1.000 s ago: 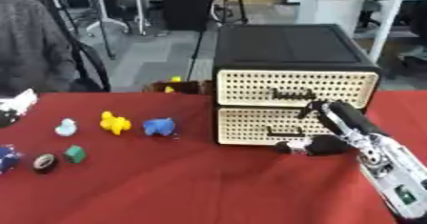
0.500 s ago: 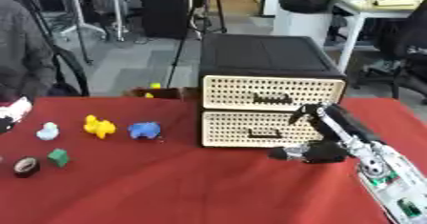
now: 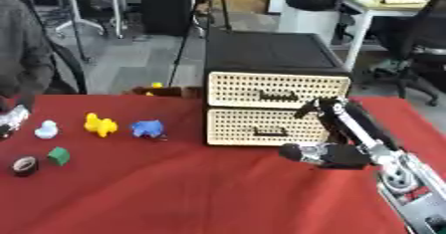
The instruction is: Pick up objects from table and place into drawer.
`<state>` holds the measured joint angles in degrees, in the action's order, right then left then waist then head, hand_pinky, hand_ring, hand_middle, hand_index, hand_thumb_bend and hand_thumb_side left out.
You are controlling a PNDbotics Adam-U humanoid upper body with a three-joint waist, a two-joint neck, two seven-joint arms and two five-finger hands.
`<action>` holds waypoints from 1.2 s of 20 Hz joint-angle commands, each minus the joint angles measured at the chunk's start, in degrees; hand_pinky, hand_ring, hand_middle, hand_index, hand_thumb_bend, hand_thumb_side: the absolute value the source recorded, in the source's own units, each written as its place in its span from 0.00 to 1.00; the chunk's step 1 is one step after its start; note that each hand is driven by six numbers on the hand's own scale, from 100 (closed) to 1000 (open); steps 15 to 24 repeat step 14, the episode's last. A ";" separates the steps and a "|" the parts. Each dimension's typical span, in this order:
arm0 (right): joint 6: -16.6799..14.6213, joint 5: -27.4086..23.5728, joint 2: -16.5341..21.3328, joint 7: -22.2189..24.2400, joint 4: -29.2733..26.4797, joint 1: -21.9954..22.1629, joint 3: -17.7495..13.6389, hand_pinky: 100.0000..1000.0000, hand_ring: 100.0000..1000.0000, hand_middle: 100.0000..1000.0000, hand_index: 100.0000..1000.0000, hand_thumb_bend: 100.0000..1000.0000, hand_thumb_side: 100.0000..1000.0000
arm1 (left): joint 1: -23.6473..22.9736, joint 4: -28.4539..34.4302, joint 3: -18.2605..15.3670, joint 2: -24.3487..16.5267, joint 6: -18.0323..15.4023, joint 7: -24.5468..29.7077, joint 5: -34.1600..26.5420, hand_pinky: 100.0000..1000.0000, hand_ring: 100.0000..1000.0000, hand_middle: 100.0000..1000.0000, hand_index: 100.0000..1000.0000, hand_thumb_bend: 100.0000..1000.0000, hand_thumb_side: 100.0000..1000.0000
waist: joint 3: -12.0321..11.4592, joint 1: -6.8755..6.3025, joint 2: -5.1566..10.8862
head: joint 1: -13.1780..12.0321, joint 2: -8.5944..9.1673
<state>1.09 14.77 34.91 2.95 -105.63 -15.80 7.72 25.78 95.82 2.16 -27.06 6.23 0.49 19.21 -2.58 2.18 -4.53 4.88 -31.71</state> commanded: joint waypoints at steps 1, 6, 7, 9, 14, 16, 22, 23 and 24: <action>0.01 -2.02 0.39 -0.77 -3.06 0.16 -0.79 0.00 0.00 0.02 0.65 0.91 0.80 | 0.05 0.55 -0.96 -1.98 -0.90 -0.44 -1.12 0.46 0.39 0.44 0.63 0.25 0.32 | 0.07 -0.15 0.67 | -0.20 -0.88; -0.07 -2.59 -0.01 -0.90 -5.26 1.26 -0.83 0.00 0.00 0.02 0.64 0.91 0.79 | -0.95 0.86 -1.33 -1.74 -1.29 -0.42 -1.40 0.46 0.39 0.44 0.63 0.24 0.32 | -0.02 -0.28 0.46 | -0.35 -0.61; -0.05 -2.56 0.00 -0.82 -5.53 1.32 -0.80 0.00 0.00 0.02 0.64 0.91 0.79 | -1.10 0.94 -1.38 -1.72 -1.33 -0.43 -1.42 0.46 0.39 0.44 0.63 0.24 0.33 | -0.06 -0.32 0.42 | -0.46 -0.56; 0.00 -2.42 -0.02 -0.77 -5.97 1.36 -0.81 0.00 0.00 0.02 0.64 0.91 0.79 | -1.35 1.02 -1.43 -1.70 -1.40 -0.43 -1.48 0.46 0.39 0.44 0.63 0.24 0.32 | -0.10 -0.33 0.36 | -0.43 -0.44; 0.12 -2.25 -0.17 -0.59 -6.43 1.41 -0.72 0.00 0.00 0.02 0.65 0.90 0.79 | -1.80 0.92 -1.61 -1.50 -1.52 -0.68 -1.72 0.46 0.39 0.44 0.63 0.24 0.34 | -0.23 -0.29 0.21 | -0.45 -0.16; 0.12 -2.25 -0.17 -0.59 -6.43 1.41 -0.72 0.00 0.00 0.02 0.65 0.90 0.79 | -1.80 0.92 -1.61 -1.50 -1.52 -0.68 -1.72 0.46 0.39 0.44 0.63 0.24 0.34 | -0.23 -0.29 0.21 | -0.45 -0.16; 0.12 -2.25 -0.17 -0.59 -6.43 1.41 -0.72 0.00 0.00 0.02 0.65 0.90 0.79 | -1.80 0.92 -1.61 -1.50 -1.52 -0.68 -1.72 0.46 0.39 0.44 0.63 0.24 0.34 | -0.23 -0.29 0.21 | -0.45 -0.16; 0.12 -2.25 -0.17 -0.59 -6.43 1.41 -0.72 0.00 0.00 0.02 0.65 0.90 0.79 | -1.80 0.92 -1.61 -1.50 -1.52 -0.68 -1.72 0.46 0.39 0.44 0.63 0.24 0.34 | -0.23 -0.29 0.21 | -0.45 -0.16; 0.12 -2.25 -0.17 -0.59 -6.43 1.41 -0.72 0.00 0.00 0.02 0.65 0.90 0.79 | -1.80 0.92 -1.61 -1.50 -1.52 -0.68 -1.72 0.46 0.39 0.44 0.63 0.24 0.34 | -0.23 -0.29 0.21 | -0.45 -0.16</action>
